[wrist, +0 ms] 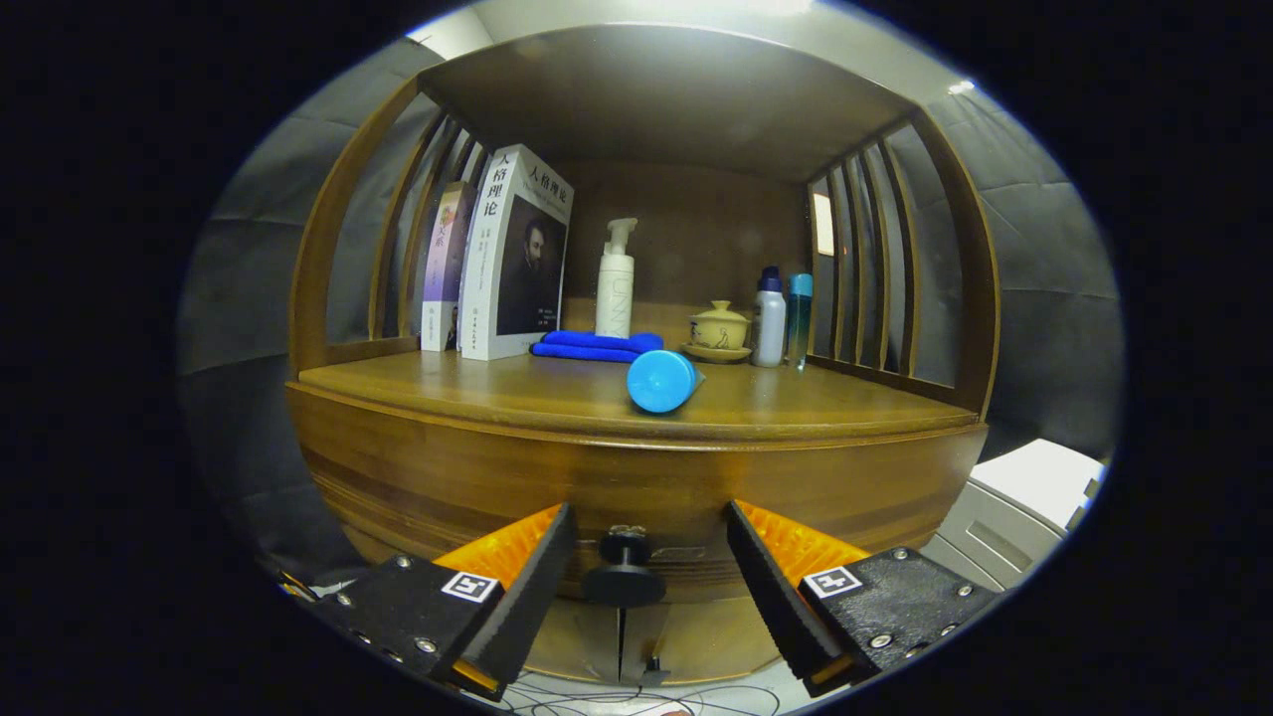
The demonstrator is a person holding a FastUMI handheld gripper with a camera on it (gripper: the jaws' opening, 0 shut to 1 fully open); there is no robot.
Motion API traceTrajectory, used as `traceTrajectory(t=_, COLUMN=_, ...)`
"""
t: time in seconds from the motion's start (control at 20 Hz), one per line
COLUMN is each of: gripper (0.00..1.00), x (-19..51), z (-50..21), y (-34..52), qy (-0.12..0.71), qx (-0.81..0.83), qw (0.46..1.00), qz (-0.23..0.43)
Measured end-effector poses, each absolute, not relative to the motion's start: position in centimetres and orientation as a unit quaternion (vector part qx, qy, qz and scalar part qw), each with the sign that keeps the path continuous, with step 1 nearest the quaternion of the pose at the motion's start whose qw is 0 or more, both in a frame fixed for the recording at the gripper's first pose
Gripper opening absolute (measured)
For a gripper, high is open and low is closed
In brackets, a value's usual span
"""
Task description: Pull open the drawer, take out the items inside it, and place them on the countertop above the cabinet.
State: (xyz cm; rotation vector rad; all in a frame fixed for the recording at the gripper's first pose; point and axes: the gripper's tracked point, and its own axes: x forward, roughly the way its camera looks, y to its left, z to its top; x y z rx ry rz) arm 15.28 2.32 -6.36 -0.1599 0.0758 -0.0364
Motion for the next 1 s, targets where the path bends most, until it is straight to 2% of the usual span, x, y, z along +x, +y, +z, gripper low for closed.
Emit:
traceTrajectory(t=0.35, gripper=0.95, x=9.5, z=-4.2, y=1.8, qy=0.038, qx=-0.038, qw=0.998, qz=-0.015)
traceTrajectory(t=0.65, gripper=0.95, x=3.5, z=0.4, y=1.4, qy=-0.009, qx=-0.043, qw=0.999, qz=-0.007)
traceTrajectory(t=1.0, gripper=0.95, x=-1.5, z=0.0, y=0.3, qy=-0.016, qx=-0.033, qw=0.999, qz=0.003)
